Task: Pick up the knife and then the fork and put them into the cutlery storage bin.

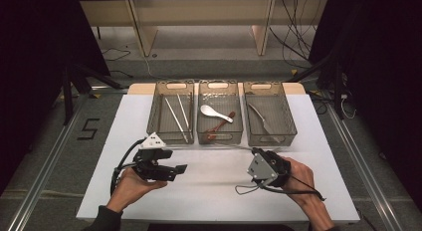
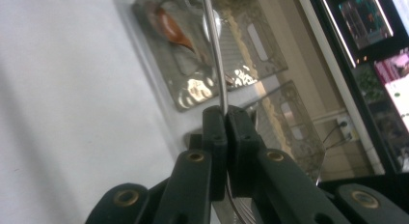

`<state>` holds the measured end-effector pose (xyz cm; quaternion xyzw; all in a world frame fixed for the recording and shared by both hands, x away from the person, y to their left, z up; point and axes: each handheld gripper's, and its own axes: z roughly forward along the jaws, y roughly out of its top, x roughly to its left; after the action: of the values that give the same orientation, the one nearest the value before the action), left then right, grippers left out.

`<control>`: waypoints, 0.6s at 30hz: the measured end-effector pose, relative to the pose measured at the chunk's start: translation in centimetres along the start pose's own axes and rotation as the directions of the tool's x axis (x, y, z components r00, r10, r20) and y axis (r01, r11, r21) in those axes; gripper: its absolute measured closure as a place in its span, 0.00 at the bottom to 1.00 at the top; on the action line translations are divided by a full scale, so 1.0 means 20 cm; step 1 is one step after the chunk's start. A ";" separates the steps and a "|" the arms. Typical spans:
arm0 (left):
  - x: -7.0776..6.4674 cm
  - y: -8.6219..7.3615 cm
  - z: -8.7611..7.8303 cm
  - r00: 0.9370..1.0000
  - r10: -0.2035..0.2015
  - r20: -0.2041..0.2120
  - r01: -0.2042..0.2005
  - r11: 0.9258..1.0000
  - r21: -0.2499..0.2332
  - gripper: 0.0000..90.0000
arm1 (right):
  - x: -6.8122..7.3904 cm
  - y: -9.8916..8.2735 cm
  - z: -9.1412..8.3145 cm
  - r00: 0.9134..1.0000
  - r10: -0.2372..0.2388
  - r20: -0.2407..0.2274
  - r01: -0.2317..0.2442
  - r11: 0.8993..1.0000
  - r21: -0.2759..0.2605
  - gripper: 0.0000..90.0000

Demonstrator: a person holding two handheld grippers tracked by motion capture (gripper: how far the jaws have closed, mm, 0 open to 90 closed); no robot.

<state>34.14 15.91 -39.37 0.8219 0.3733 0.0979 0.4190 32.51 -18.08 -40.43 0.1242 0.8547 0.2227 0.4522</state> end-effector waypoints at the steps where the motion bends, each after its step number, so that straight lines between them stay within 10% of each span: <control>1: 0.00 -0.01 0.00 1.000 -0.003 -0.003 0.003 1.000 -0.009 0.29 | -0.02 0.00 0.00 1.000 0.022 -0.001 -0.022 1.000 0.005 0.98; 18: 0.03 -0.18 0.05 1.000 -0.002 -0.023 0.000 0.996 -0.093 0.23 | -0.27 0.00 0.11 0.970 0.243 -0.023 -0.242 0.969 0.049 0.98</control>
<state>33.19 17.04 -42.83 0.8001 0.3734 0.1246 0.4526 37.39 -19.81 -37.66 0.2348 0.8444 0.2583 0.4065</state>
